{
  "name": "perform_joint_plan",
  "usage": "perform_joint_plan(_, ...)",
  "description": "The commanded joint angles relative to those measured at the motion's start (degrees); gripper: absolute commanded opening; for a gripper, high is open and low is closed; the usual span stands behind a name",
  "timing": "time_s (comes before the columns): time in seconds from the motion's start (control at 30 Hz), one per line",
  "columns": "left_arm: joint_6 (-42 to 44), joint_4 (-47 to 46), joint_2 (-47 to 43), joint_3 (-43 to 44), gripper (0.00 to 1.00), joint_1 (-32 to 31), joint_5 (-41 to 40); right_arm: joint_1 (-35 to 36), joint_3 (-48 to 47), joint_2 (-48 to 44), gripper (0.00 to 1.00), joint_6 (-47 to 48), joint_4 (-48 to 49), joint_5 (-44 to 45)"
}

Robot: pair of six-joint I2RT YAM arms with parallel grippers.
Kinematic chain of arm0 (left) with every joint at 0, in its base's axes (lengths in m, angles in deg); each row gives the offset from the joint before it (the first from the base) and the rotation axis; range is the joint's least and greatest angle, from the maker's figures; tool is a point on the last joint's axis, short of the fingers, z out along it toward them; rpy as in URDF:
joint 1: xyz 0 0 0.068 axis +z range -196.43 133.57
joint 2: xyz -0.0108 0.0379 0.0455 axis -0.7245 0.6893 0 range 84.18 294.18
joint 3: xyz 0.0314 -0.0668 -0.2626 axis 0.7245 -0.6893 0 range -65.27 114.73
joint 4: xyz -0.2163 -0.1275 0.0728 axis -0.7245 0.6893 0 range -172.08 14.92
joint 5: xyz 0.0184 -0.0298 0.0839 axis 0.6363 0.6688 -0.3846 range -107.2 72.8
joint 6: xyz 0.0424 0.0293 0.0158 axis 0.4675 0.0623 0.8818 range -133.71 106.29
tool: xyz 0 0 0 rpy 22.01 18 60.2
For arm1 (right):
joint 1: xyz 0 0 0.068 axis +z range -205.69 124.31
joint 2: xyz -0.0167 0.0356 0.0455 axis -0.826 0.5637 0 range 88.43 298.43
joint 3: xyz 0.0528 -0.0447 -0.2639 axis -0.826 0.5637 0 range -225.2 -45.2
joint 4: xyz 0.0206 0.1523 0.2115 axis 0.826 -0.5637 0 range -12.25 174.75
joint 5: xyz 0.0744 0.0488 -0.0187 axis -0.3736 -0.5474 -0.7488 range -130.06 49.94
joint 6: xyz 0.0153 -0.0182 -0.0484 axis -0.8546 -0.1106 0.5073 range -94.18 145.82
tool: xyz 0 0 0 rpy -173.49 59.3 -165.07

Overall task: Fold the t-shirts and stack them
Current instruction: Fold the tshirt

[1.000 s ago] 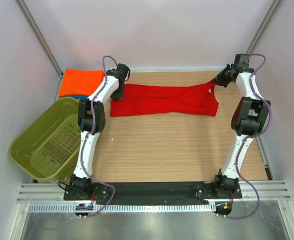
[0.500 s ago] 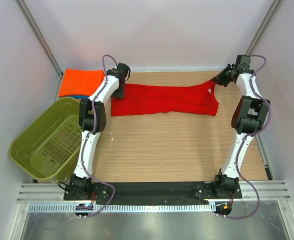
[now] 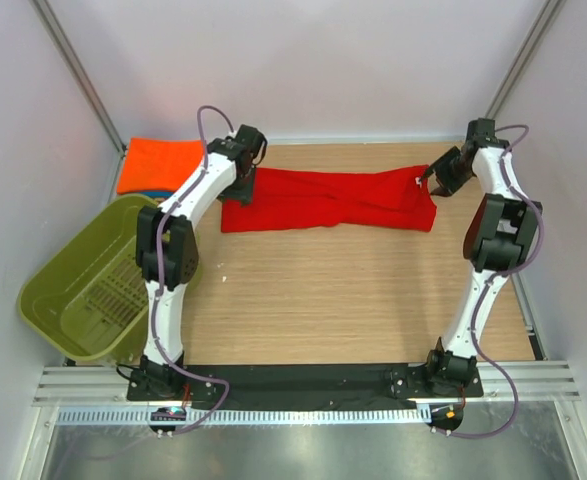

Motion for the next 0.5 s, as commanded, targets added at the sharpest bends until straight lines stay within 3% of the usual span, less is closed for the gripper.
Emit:
perform_joint_plan(0.0,-5.1,-1.9,-4.3,-8.3,0.45,0.0,7.2,-0.1,9.1,-11.5,0.54,-1.2,-5.5,7.2)
perform_joint_plan(0.2,-5.2,-6.1,-6.0,-15.7,0.46,0.0,11.9,-0.6,22.5,-18.6,0.53,-0.7,-1.2,9.1)
perform_joint_plan(0.33,-2.8,-6.7,-4.3,-15.5,0.47,-0.1,11.9,-0.7,28.2,-20.0,0.53,2.8,4.3,9.2)
perform_joint_plan(0.47,-2.0,-6.5,-1.2,-14.7,0.47,0.0,10.0,-1.6,32.2,-20.1,0.52,-1.9,5.9,7.6)
